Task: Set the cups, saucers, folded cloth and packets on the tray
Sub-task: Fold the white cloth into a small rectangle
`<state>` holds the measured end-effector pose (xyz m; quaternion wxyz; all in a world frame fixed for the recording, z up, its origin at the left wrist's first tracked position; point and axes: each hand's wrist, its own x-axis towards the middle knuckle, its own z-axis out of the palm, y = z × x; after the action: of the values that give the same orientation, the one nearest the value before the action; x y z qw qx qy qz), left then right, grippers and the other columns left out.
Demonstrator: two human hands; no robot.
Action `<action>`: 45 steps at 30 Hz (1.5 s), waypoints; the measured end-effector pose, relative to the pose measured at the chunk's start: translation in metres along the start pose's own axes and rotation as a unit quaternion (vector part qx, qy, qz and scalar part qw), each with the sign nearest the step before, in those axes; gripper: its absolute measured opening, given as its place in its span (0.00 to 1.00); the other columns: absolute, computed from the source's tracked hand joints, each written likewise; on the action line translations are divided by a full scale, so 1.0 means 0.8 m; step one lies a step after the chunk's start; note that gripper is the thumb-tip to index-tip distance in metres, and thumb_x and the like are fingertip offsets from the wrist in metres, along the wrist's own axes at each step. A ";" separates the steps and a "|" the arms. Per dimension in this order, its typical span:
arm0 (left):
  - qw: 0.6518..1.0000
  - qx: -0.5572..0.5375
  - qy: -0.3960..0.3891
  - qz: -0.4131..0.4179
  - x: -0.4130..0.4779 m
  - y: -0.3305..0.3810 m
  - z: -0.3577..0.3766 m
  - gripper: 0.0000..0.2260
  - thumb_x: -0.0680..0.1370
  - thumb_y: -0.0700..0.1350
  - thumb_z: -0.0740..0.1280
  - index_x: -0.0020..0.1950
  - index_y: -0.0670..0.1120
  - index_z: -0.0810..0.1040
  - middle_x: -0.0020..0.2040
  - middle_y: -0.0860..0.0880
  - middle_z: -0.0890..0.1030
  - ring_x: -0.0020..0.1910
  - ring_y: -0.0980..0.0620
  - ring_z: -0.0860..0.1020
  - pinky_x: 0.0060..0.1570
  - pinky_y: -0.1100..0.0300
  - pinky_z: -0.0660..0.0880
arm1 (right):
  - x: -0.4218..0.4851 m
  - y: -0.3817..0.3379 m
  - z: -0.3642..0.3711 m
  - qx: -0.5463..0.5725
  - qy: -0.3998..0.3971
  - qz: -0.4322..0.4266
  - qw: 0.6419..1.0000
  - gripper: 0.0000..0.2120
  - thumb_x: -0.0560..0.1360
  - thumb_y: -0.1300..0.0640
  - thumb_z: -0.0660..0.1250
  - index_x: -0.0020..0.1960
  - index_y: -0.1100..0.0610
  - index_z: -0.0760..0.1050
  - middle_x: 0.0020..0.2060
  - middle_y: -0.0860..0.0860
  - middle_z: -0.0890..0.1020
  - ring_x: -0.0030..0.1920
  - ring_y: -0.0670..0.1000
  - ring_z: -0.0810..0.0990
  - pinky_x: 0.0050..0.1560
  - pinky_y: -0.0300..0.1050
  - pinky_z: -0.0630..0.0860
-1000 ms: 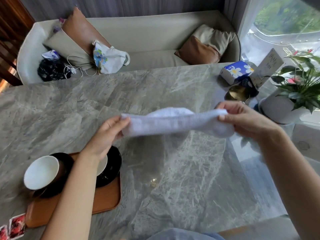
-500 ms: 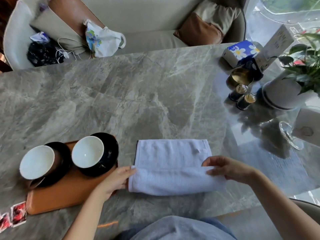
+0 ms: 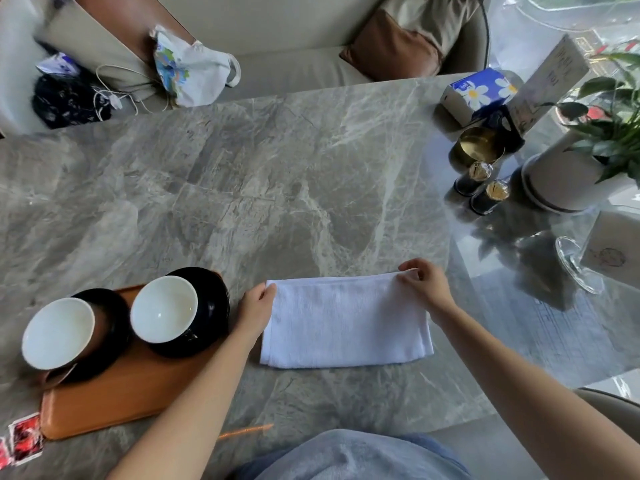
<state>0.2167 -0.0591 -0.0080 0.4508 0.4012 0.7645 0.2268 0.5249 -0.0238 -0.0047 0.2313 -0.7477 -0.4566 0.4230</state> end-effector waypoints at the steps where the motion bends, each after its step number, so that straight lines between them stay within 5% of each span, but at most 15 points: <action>1: 1.000 0.002 0.005 0.006 0.002 -0.001 0.000 0.18 0.79 0.45 0.60 0.32 0.49 0.56 0.29 0.52 0.58 0.29 0.53 0.57 0.30 0.56 0.54 | 0.003 0.001 0.002 0.005 0.003 0.010 1.000 0.04 0.70 0.61 0.69 0.42 0.53 0.78 0.33 0.45 0.76 0.36 0.48 0.74 0.33 0.40 0.68; 13: 0.995 0.096 0.022 0.016 0.022 -0.009 0.001 0.21 0.79 0.50 0.58 0.30 0.48 0.54 0.25 0.51 0.58 0.27 0.51 0.59 0.30 0.56 0.53 | 0.004 -0.006 0.014 -0.061 0.032 0.000 0.998 0.08 0.68 0.63 0.62 0.37 0.51 0.74 0.33 0.44 0.78 0.37 0.48 0.76 0.38 0.45 0.72; 18: 0.991 0.124 0.038 0.020 0.014 -0.006 -0.001 0.17 0.78 0.49 0.59 0.31 0.48 0.61 0.26 0.50 0.65 0.31 0.46 0.68 0.30 0.55 0.60 | -0.010 -0.001 0.015 -0.053 0.058 -0.028 0.996 0.07 0.71 0.62 0.64 0.48 0.55 0.75 0.49 0.51 0.78 0.47 0.51 0.76 0.43 0.45 0.70; 20: 0.984 0.161 0.062 0.031 0.000 -0.003 -0.003 0.08 0.78 0.50 0.60 0.43 0.46 0.70 0.37 0.47 0.76 0.40 0.44 0.75 0.37 0.52 0.70 | -0.020 0.002 0.015 -0.120 0.094 -0.068 0.986 0.13 0.72 0.60 0.66 0.56 0.54 0.73 0.59 0.53 0.72 0.55 0.52 0.72 0.47 0.47 0.71; 23: 0.942 0.276 0.128 0.139 -0.025 -0.006 0.007 0.18 0.76 0.49 0.63 0.65 0.47 0.68 0.62 0.45 0.73 0.58 0.44 0.72 0.55 0.46 0.70 | -0.041 0.000 0.026 -0.239 0.127 -0.182 0.945 0.19 0.72 0.57 0.67 0.62 0.53 0.70 0.66 0.55 0.68 0.63 0.58 0.67 0.58 0.54 0.69; 27: 0.876 0.320 0.039 0.359 -0.051 0.002 0.060 0.26 0.73 0.40 0.67 0.71 0.45 0.68 0.71 0.47 0.71 0.69 0.47 0.70 0.66 0.48 0.66 | -0.080 -0.010 0.088 -0.301 -0.023 -0.310 0.901 0.26 0.77 0.47 0.57 0.73 0.54 0.62 0.75 0.53 0.62 0.74 0.56 0.60 0.71 0.59 0.58; 31: 0.869 0.399 -0.012 0.294 -0.051 -0.014 0.079 0.27 0.76 0.48 0.62 0.74 0.46 0.62 0.75 0.49 0.60 0.74 0.48 0.61 0.73 0.49 0.50 | -0.097 0.011 0.128 -0.342 -0.108 -0.276 0.892 0.30 0.79 0.41 0.44 0.77 0.53 0.49 0.77 0.48 0.48 0.77 0.50 0.43 0.76 0.56 0.44; 33: 0.847 0.453 -0.008 0.279 -0.049 -0.025 0.069 0.27 0.77 0.55 0.56 0.74 0.46 0.63 0.75 0.47 0.63 0.73 0.47 0.63 0.71 0.49 0.53 | -0.091 0.024 0.121 -0.367 -0.108 -0.288 0.878 0.29 0.80 0.42 0.45 0.77 0.53 0.49 0.77 0.48 0.50 0.77 0.50 0.45 0.75 0.56 0.44; 38: 0.855 0.468 0.021 0.223 -0.038 -0.047 0.045 0.29 0.77 0.58 0.50 0.74 0.44 0.62 0.75 0.45 0.64 0.73 0.46 0.63 0.69 0.47 0.55 | -0.059 0.059 0.055 -0.405 -0.065 -0.250 0.877 0.30 0.79 0.42 0.46 0.77 0.53 0.48 0.77 0.49 0.52 0.77 0.50 0.50 0.75 0.54 0.44; 43: 0.846 0.486 0.022 0.217 -0.040 -0.039 0.044 0.30 0.76 0.58 0.50 0.72 0.42 0.64 0.73 0.44 0.66 0.72 0.45 0.66 0.67 0.41 0.64 | -0.054 0.062 0.034 -0.421 -0.078 -0.242 0.871 0.31 0.78 0.42 0.45 0.77 0.55 0.47 0.76 0.50 0.50 0.77 0.50 0.48 0.75 0.54 0.44; 45: 0.849 0.482 0.017 0.217 -0.042 -0.033 0.044 0.30 0.77 0.58 0.50 0.74 0.43 0.62 0.75 0.45 0.62 0.73 0.44 0.62 0.69 0.40 0.60 | -0.054 0.058 0.037 -0.409 -0.075 -0.241 0.877 0.31 0.78 0.42 0.46 0.77 0.55 0.48 0.76 0.49 0.49 0.77 0.49 0.48 0.76 0.54 0.43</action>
<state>0.2454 -0.1026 -0.0267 0.1270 0.7200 0.6786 -0.0708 0.5128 -0.0852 -0.0365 -0.0352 -0.6087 -0.7707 0.1852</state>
